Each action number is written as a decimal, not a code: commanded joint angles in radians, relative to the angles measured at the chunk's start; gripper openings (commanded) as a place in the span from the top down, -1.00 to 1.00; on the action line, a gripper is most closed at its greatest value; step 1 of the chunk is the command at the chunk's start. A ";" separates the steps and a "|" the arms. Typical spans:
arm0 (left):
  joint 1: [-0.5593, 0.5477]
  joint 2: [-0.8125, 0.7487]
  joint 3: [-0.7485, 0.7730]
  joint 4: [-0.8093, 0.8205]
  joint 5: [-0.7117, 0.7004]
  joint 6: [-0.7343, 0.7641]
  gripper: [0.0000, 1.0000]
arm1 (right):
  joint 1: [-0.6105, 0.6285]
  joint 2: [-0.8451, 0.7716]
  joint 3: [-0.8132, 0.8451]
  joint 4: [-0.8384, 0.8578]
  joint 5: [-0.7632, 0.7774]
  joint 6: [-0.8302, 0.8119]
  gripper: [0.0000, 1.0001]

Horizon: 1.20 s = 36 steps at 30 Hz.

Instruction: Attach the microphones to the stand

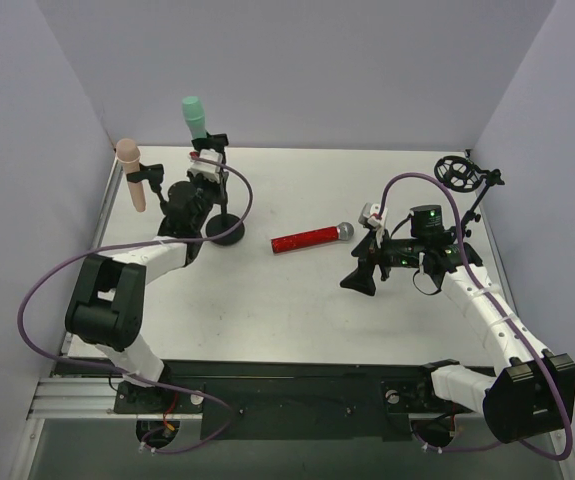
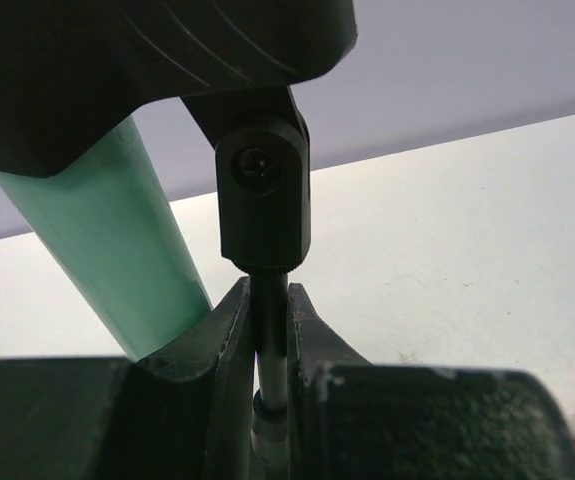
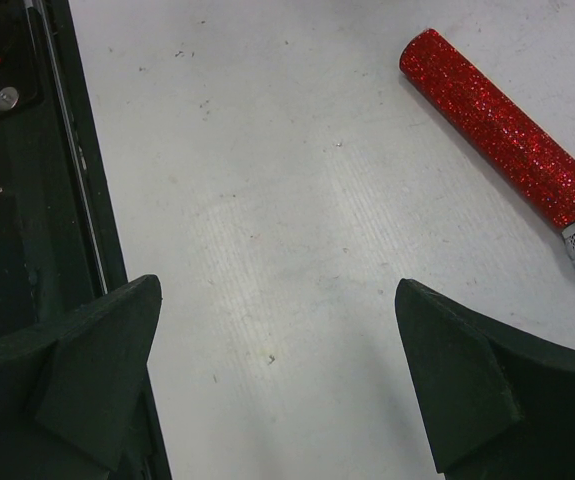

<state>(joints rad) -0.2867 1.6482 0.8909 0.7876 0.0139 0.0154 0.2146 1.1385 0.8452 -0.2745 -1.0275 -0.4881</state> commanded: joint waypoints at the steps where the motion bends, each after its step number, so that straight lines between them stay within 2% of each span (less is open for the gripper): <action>1: 0.040 0.028 0.086 0.148 0.063 0.018 1.00 | -0.006 -0.005 0.041 -0.022 -0.049 -0.040 -0.92; 10: 0.054 0.024 -0.006 0.185 0.093 -0.002 1.00 | -0.007 0.004 0.043 -0.035 -0.049 -0.052 -0.92; 19: 0.052 -0.054 -0.101 0.150 0.084 0.026 0.52 | -0.006 0.018 0.051 -0.052 -0.051 -0.067 -0.92; 23: 0.054 -0.090 -0.118 0.130 0.074 0.024 0.23 | -0.007 0.018 0.052 -0.058 -0.051 -0.072 -0.92; 24: 0.052 -0.103 -0.118 0.125 0.069 0.018 0.10 | -0.007 0.018 0.052 -0.060 -0.049 -0.073 -0.92; 28: 0.050 -0.148 -0.122 0.082 0.046 0.001 -0.12 | -0.007 0.014 0.052 -0.063 -0.049 -0.076 -0.92; 31: 0.046 -0.183 -0.121 0.023 0.035 -0.003 -0.21 | -0.007 0.012 0.054 -0.066 -0.051 -0.078 -0.92; 36: 0.046 -0.278 -0.136 -0.117 0.021 -0.055 -0.23 | -0.007 0.009 0.057 -0.083 -0.051 -0.098 -0.93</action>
<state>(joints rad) -0.2405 1.4612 0.7692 0.7742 0.0582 0.0105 0.2146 1.1549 0.8631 -0.3340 -1.0309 -0.5495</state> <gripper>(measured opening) 0.613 0.962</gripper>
